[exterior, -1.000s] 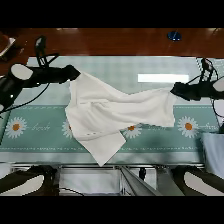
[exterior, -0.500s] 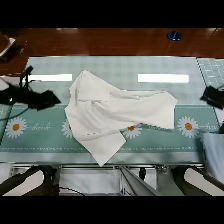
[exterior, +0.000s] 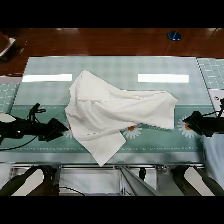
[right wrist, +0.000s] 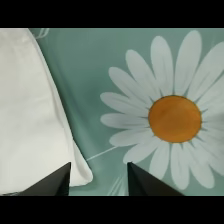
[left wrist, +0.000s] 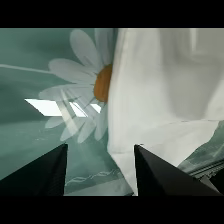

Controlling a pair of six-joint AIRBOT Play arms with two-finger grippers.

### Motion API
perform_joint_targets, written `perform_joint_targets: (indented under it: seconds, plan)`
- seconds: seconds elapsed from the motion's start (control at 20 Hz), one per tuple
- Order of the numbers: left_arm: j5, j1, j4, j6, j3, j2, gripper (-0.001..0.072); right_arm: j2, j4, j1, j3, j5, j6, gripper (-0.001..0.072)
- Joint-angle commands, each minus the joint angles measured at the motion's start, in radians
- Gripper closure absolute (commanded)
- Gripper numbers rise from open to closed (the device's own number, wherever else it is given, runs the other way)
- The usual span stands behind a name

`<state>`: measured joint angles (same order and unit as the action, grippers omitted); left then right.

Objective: Fold the shirts.

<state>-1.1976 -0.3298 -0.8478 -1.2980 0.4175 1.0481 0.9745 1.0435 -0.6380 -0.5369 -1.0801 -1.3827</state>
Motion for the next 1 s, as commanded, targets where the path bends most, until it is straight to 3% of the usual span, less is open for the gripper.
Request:
perform_joint_targets:
  seconds: [0.0,0.25,0.35,0.6,0.8,0.85,0.95]
  plan:
    - [0.116,0.09,0.167,0.054,-0.081,0.013,0.0199,-0.01,-0.042,-0.002,0.031,0.007,0.027,0.0308]
    - [0.254,0.366,0.238,0.082,-0.05,0.145,0.0227,0.011,-0.041,-0.002,0.031,-0.006,0.027,0.0308]
    - [0.227,0.404,0.238,0.088,-0.007,0.182,0.0682,0.05,-0.043,-0.002,0.031,-0.028,0.034,0.0308]
    - [0.221,0.407,0.24,0.108,0.048,0.18,0.069,0.181,-0.077,0.087,0.028,-0.015,0.109,0.0307]
    - [0.222,0.407,0.24,0.108,0.047,0.18,0.069,0.265,-0.222,0.192,0.025,0.069,0.158,0.0309]
    - [0.224,0.407,0.24,0.109,0.047,0.18,0.0689,0.28,-0.241,0.217,0.014,0.086,0.162,0.0361]
    - [0.227,0.402,0.24,0.109,0.055,0.18,0.0689,0.285,-0.244,0.267,-0.046,0.074,0.168,0.0672]
